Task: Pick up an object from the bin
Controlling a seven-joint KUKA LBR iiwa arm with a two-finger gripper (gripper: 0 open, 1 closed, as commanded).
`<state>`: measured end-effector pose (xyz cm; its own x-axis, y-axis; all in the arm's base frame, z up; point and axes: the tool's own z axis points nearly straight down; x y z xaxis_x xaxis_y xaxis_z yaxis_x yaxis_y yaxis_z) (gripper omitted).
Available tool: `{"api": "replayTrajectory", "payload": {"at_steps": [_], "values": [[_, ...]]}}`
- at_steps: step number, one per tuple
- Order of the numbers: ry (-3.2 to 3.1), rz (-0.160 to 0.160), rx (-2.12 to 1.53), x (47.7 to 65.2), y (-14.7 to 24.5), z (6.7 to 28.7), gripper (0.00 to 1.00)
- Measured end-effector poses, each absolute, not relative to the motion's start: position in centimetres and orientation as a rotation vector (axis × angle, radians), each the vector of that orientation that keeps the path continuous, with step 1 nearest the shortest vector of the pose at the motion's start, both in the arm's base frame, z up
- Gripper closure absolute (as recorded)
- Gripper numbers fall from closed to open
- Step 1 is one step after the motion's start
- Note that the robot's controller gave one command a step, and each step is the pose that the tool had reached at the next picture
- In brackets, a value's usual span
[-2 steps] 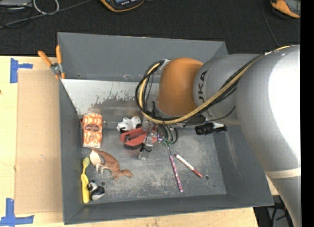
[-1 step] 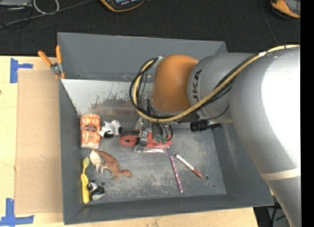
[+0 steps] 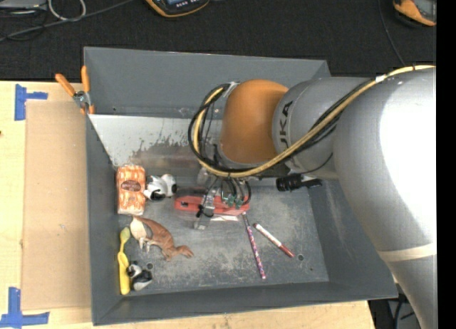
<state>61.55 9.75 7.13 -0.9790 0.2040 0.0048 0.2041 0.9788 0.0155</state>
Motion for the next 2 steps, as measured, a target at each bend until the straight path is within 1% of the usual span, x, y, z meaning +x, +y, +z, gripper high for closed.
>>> {"api": "replayTrajectory", "payload": {"at_steps": [1, 2], "values": [[-3.122, -0.025, -0.323, 61.57, 9.73, 7.16, 1.00], [-3.122, -0.025, -0.323, 61.57, 9.73, 7.16, 1.00]]}}
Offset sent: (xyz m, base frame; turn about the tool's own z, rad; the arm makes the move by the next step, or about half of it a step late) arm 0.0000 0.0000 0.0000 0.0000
